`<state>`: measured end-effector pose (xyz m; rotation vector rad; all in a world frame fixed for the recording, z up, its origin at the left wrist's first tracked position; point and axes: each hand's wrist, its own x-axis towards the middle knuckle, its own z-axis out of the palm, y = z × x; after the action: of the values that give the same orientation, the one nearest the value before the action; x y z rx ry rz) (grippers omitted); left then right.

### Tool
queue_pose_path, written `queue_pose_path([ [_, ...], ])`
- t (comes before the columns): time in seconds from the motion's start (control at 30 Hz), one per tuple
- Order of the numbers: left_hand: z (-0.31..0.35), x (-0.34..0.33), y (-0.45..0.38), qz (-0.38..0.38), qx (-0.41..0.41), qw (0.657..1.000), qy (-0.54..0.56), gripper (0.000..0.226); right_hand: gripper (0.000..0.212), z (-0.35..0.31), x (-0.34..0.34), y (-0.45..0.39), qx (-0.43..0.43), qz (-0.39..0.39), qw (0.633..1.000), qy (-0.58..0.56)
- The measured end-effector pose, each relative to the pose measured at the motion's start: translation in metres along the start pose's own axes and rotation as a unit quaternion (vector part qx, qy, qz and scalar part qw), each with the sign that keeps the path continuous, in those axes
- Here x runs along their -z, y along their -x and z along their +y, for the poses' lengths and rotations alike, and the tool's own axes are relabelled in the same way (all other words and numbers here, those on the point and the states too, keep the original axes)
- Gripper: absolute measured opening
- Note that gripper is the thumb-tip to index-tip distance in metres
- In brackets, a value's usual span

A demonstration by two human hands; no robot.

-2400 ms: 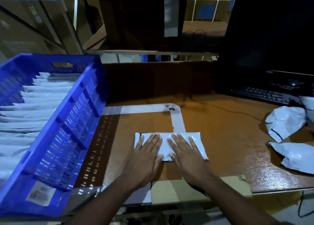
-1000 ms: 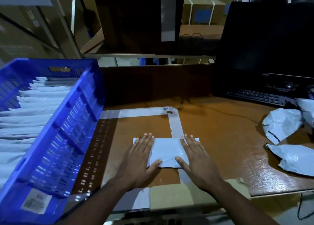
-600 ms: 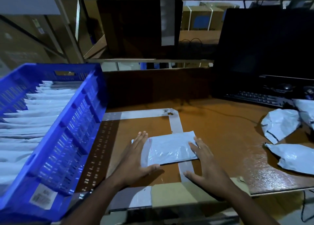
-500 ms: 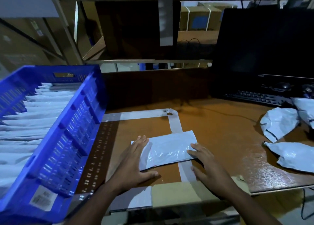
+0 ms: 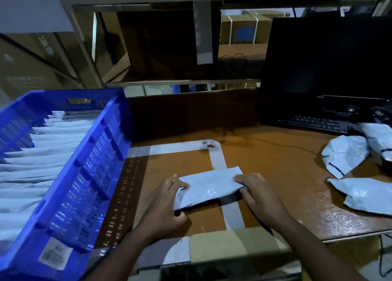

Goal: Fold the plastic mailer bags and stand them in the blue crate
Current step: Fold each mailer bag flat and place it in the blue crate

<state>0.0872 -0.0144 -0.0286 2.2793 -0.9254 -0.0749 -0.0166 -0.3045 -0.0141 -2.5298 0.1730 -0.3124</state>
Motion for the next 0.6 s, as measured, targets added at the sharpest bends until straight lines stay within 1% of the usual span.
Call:
queue_pose_path([
  [0.03,0.0,0.004,-0.003,0.015,-0.004,1.0,-0.001,0.056,0.035,-0.005,0.006,-0.001,-0.007,0.013,1.0,-0.014],
  [0.1,0.002,0.014,-0.009,0.083,0.004,0.996,0.021,0.048,0.032,-0.016,0.018,-0.001,-0.027,0.046,0.997,-0.053],
  [0.17,0.009,0.027,-0.017,0.142,0.046,0.985,0.09,0.036,0.032,-0.023,0.028,-0.006,-0.04,0.09,0.99,-0.104],
  [0.2,0.013,0.032,-0.021,0.154,0.07,0.976,0.14,0.034,0.033,-0.025,0.032,-0.01,-0.049,0.109,0.984,-0.135],
  [0.23,0.015,0.034,-0.024,0.16,0.092,0.967,0.177,0.038,0.034,-0.025,0.032,-0.015,-0.062,0.125,0.977,-0.161],
  [0.27,0.013,0.033,-0.027,0.161,0.111,0.964,0.182,0.049,0.034,-0.023,0.031,-0.019,-0.076,0.14,0.973,-0.169],
  [0.33,0.01,0.026,-0.03,0.147,0.15,0.968,0.137,0.071,0.034,-0.016,0.022,-0.026,-0.111,0.139,0.973,-0.145],
  [0.4,0.007,0.014,-0.03,0.125,0.186,0.971,0.082,0.085,0.036,-0.007,0.009,-0.027,-0.147,0.09,0.98,-0.101],
  [0.43,0.005,0.009,-0.029,0.117,0.2,0.972,0.046,0.088,0.039,-0.001,0.002,-0.026,-0.151,0.064,0.986,-0.044],
  [0.5,0.005,0.004,-0.025,0.129,0.203,0.97,-0.041,0.084,0.045,0.005,-0.009,-0.024,-0.133,0.04,0.987,0.082],
  [0.57,0.009,0.005,-0.02,0.167,0.16,0.968,-0.097,0.072,0.049,-0.002,-0.012,-0.022,-0.096,0.025,0.987,0.125],
  [0.6,0.014,0.005,-0.02,0.174,0.123,0.971,-0.112,0.065,0.051,-0.01,-0.014,-0.021,-0.068,0.0,0.989,0.134],
])
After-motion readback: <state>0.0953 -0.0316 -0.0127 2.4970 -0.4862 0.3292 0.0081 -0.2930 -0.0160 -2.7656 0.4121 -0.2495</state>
